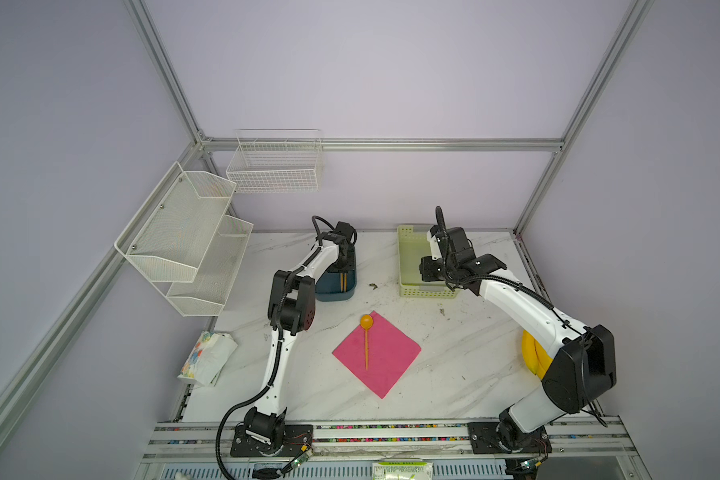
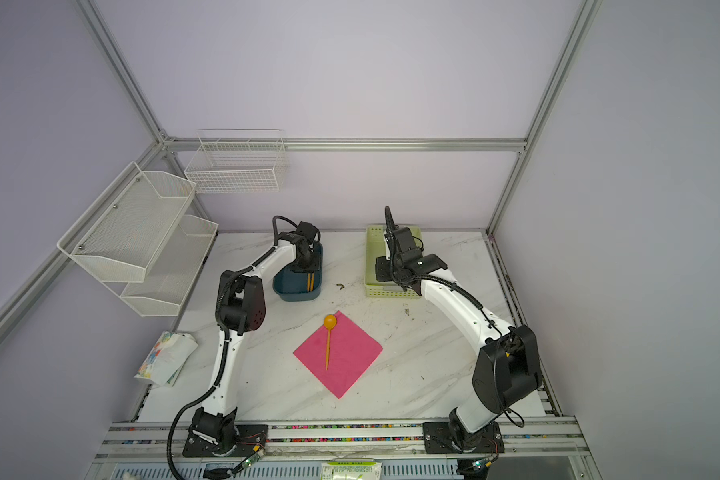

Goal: Place the utensils on the paper napkin and roll it up
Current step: 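Close the left gripper on the fork handle and lift it out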

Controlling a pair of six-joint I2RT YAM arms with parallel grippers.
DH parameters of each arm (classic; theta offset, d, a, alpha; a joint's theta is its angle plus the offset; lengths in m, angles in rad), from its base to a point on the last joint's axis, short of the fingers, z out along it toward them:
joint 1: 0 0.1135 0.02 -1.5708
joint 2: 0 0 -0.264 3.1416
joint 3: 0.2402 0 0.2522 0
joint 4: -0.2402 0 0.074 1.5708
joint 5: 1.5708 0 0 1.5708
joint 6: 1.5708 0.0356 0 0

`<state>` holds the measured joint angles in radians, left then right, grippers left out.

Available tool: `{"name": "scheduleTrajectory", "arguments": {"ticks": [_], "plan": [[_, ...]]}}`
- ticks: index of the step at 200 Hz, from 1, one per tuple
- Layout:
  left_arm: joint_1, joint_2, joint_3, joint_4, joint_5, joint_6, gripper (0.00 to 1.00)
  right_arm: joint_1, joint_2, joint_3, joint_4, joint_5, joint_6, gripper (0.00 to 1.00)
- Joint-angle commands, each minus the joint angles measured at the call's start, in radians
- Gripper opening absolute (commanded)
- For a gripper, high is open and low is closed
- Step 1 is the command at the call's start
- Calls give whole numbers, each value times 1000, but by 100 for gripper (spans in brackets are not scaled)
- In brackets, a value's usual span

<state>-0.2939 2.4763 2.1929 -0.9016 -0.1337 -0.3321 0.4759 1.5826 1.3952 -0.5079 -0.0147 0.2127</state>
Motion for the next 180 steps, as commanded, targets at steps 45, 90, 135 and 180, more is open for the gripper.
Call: {"name": "scheduleTrajectory", "arguments": {"ticks": [45, 90, 135, 180], "plan": [[12, 8, 84, 16, -13, 22, 12, -6, -42, 35, -32, 18, 6, 29], [13, 1, 79, 16, -11, 23, 10, -6, -57, 25, -32, 20, 13, 29], [15, -13, 80, 16, -17, 29, 8, -6, -64, 18, -32, 21, 16, 29], [16, -46, 76, 15, -16, 31, 7, -6, -70, 12, -30, 23, 14, 29]]}}
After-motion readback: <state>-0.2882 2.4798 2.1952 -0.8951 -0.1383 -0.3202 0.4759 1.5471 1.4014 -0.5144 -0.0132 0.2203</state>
